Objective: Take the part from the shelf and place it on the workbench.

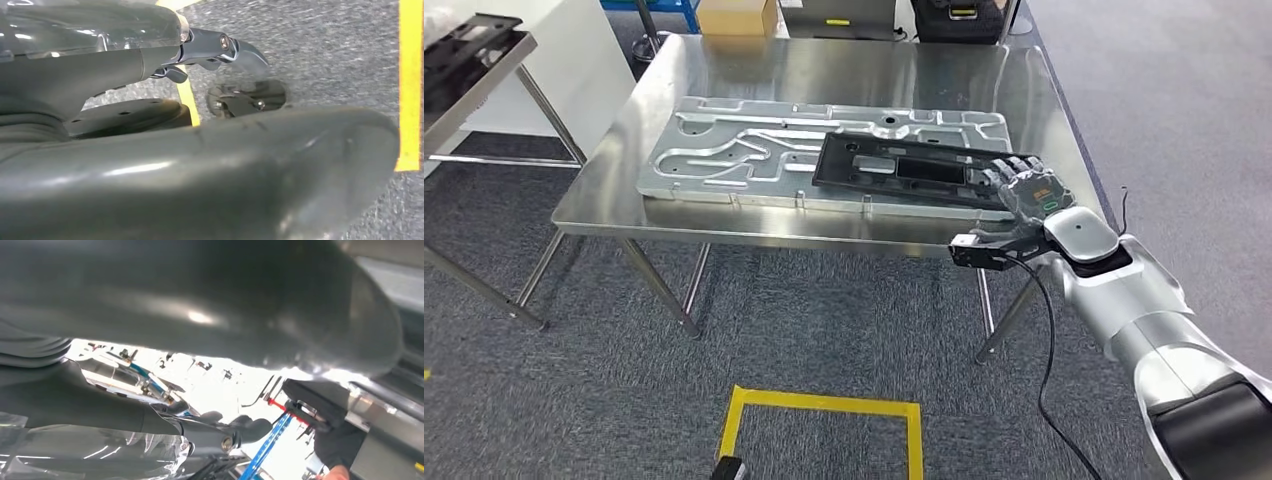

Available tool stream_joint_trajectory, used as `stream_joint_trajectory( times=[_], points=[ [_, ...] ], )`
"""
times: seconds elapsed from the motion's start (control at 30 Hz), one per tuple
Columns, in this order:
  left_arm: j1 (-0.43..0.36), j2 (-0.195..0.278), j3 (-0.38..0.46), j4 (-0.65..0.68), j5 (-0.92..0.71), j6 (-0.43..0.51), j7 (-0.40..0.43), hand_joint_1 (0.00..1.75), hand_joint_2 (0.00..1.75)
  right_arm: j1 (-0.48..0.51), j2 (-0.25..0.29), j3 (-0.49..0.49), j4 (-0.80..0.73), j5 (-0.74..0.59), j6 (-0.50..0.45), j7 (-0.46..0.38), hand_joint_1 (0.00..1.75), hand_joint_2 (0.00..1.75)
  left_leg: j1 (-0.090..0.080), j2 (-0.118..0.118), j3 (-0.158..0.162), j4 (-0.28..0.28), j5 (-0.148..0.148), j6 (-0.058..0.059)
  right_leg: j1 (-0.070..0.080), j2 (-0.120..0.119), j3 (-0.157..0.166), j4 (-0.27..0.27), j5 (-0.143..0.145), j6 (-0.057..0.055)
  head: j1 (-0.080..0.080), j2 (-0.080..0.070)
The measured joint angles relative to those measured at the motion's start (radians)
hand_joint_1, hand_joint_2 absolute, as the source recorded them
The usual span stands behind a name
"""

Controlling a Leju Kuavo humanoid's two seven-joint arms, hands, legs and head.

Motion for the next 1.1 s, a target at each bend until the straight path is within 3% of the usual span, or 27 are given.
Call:
stream_joint_trajectory(
  times=[0.03,0.07,0.13,0.17,0.2,0.27,0.3,0.37,0.4,0.47,0.53,0.57,0.6,0.63,0.7,0.77,0.8,0.87,0.9,0.93,0.97,1.03,1.07,1.1],
  points=[
    [-0.001,0.0,0.0,0.0,0.0,0.0,0.0,0.0,0.0,0.003,-0.001,0.0,0.0,0.0,0.0,0.0,0.0,0.0,0.005,0.001,-0.012,0.065,-0.041,-0.005,-0.001,0.0,-0.017,0.001,0.013,0.001,0.0,0.0],
    [-0.001,0.001,0.0,0.0,0.0,0.0,0.001,0.0,0.0,0.007,-0.002,0.0,0.0,-0.001,0.0,0.0,0.0,0.0,0.009,0.001,-0.016,0.115,-0.057,-0.01,-0.003,0.0,-0.034,0.003,0.025,0.004,0.0,0.0],
    [-0.002,0.001,-0.001,0.0,-0.001,0.0,0.003,0.0,0.0,0.018,-0.005,0.0,0.001,-0.002,0.0,0.0,0.0,0.0,0.016,0.002,0.018,0.131,-0.023,-0.02,-0.008,-0.001,-0.071,0.012,0.046,0.012,0.0,0.0],
    [-0.003,0.001,-0.001,0.0,-0.001,0.0,0.005,0.0,0.0,0.022,-0.007,0.0,0.001,-0.003,0.0,0.0,0.0,0.0,0.02,0.003,0.058,0.091,0.004,-0.025,-0.012,-0.002,-0.088,0.018,0.055,0.017,0.0,0.0],
    [-0.004,0.001,-0.001,0.0,-0.002,0.0,0.007,0.0,0.0,0.024,-0.009,0.0,0.001,-0.004,0.0,0.0,0.0,0.0,0.022,0.003,0.108,0.027,0.009,-0.029,-0.014,-0.002,-0.105,0.026,0.063,0.023,0.0,0.0],
    [-0.008,0.002,-0.002,0.0,-0.007,0.0,0.01,0.0,0.0,0.025,-0.014,0.0,0.0,-0.007,-0.001,0.0,0.0,0.0,0.019,0.002,0.184,-0.09,-0.016,-0.021,-0.015,-0.003,-0.126,0.039,0.077,0.036,0.0,0.0],
    [-0.01,0.002,-0.002,0.0,-0.01,0.0,0.01,0.0,0.0,0.026,-0.018,0.0,0.0,-0.008,-0.001,0.0,0.0,0.0,0.015,0.001,0.2,-0.12,-0.032,-0.012,-0.014,-0.004,-0.13,0.041,0.085,0.043,0.0,0.0],
    [-0.011,0.002,-0.003,0.0,-0.015,0.0,0.01,0.0,0.0,0.03,-0.027,0.0,0.001,-0.013,-0.001,-0.002,0.0,0.0,0.012,0.001,0.194,-0.129,-0.022,0.011,-0.016,-0.003,-0.133,0.038,0.1,0.056,0.0,0.0],
    [-0.012,0.002,-0.003,0.0,-0.015,0.0,0.011,0.0,0.0,0.033,-0.033,0.0,0.001,-0.017,-0.001,-0.003,0.0,0.0,0.012,0.003,0.188,-0.13,-0.012,0.022,-0.019,-0.002,-0.138,0.042,0.091,0.062,0.0,0.0],
    [-0.016,0.001,-0.004,0.0,-0.019,-0.001,0.013,0.0,0.0,0.04,-0.05,0.0,0.002,-0.026,0.0,-0.008,0.0,0.0,0.014,0.005,0.166,-0.133,0.013,0.04,-0.023,0.002,-0.165,0.105,0.018,0.071,0.0,0.0],
    [-0.019,0.0,-0.004,0.0,-0.027,-0.002,0.016,0.0,0.0,0.049,-0.068,0.0,0.002,-0.04,-0.002,-0.014,0.0,0.0,0.012,0.004,0.136,-0.132,0.037,0.046,-0.024,0.005,-0.203,0.234,-0.08,0.077,0.0,0.0],
    [-0.019,-0.002,-0.005,0.0,-0.03,-0.002,0.018,0.0,0.0,0.057,-0.076,0.0,0.002,-0.046,-0.004,-0.018,0.0,0.0,0.011,0.003,0.12,-0.132,0.049,0.046,-0.024,0.006,-0.214,0.292,-0.103,0.079,0.0,0.0],
    [-0.019,-0.002,-0.006,0.0,-0.032,-0.002,0.02,0.0,0.0,0.066,-0.083,0.0,0.002,-0.051,-0.006,-0.021,0.0,0.0,0.01,0.003,0.105,-0.131,0.06,0.046,-0.023,0.007,-0.21,0.327,-0.104,0.079,0.0,0.0],
    [-0.019,-0.003,-0.008,0.0,-0.033,-0.002,0.021,0.0,0.0,0.074,-0.089,0.0,0.002,-0.054,-0.009,-0.023,0.0,0.0,0.009,0.003,0.091,-0.131,0.071,0.045,-0.023,0.008,-0.19,0.328,-0.088,0.076,0.0,0.0],
    [-0.02,-0.006,-0.013,0.0,-0.033,-0.003,0.022,0.0,0.0,0.083,-0.097,-0.001,0.002,-0.06,-0.014,-0.025,0.0,0.0,0.006,0.003,0.066,-0.13,0.092,0.041,-0.019,0.011,-0.096,0.231,-0.05,0.063,0.0,0.0],
    [-0.024,-0.01,-0.018,0.0,-0.034,-0.003,0.026,0.0,0.0,0.088,-0.102,-0.004,0.0,-0.067,-0.025,-0.02,0.0,0.0,0.003,0.004,0.052,-0.13,0.111,0.033,-0.011,0.012,0.01,0.09,-0.061,0.05,0.0,0.0],
    [-0.026,-0.012,-0.02,0.0,-0.034,-0.003,0.029,0.0,0.0,0.095,-0.104,-0.007,-0.001,-0.071,-0.036,-0.013,0.0,0.0,0.004,0.005,0.05,-0.132,0.119,0.028,-0.007,0.013,0.04,0.046,-0.071,0.046,0.0,0.0],
    [-0.028,-0.015,-0.024,0.0,-0.034,-0.002,0.035,0.0,0.0,0.123,-0.108,-0.009,-0.001,-0.076,-0.062,0.003,0.0,0.0,0.007,0.004,0.05,-0.141,0.137,0.016,-0.005,0.01,0.048,0.019,-0.065,0.039,-0.001,0.0],
    [-0.028,-0.016,-0.026,0.0,-0.034,-0.002,0.037,0.0,0.0,0.139,-0.109,-0.009,-0.001,-0.076,-0.072,0.008,0.0,0.0,0.008,0.004,0.047,-0.14,0.133,0.01,-0.006,0.007,0.044,0.012,-0.053,0.033,-0.001,0.0],
    [-0.027,-0.017,-0.027,0.0,-0.034,-0.001,0.038,0.0,0.0,0.154,-0.109,-0.009,0.0,-0.077,-0.079,0.012,0.0,0.0,0.008,0.003,0.039,-0.126,0.112,0.005,-0.008,0.004,0.036,0.007,-0.039,0.025,-0.001,0.0],
    [-0.027,-0.017,-0.028,0.0,-0.034,0.0,0.039,0.0,0.0,0.166,-0.109,-0.009,0.0,-0.077,-0.082,0.014,0.0,0.0,0.009,0.002,0.026,-0.092,0.071,0.001,-0.011,0.001,0.025,0.001,-0.024,0.019,-0.001,0.0],
    [-0.028,-0.016,-0.028,0.0,-0.034,0.001,0.041,0.0,0.0,0.184,-0.11,-0.01,0.0,-0.08,-0.085,0.016,0.0,0.0,0.012,0.003,-0.004,0.028,-0.034,-0.005,-0.011,0.0,-0.007,0.001,0.002,0.014,-0.002,0.0],
    [-0.028,-0.016,-0.028,0.0,-0.034,0.003,0.041,0.0,0.0,0.193,-0.11,-0.011,0.001,-0.084,-0.087,0.018,0.0,0.0,0.013,0.003,-0.013,0.091,-0.065,-0.009,-0.01,-0.001,-0.023,0.002,0.014,0.014,-0.001,0.0],
    [-0.028,-0.016,-0.028,0.0,-0.033,0.004,0.042,0.0,0.0,0.206,-0.11,-0.014,0.002,-0.089,-0.092,0.02,0.0,0.0,0.014,0.003,-0.012,0.136,-0.071,-0.011,-0.01,-0.001,-0.039,0.003,0.026,0.015,-0.001,0.0]
  ],
)
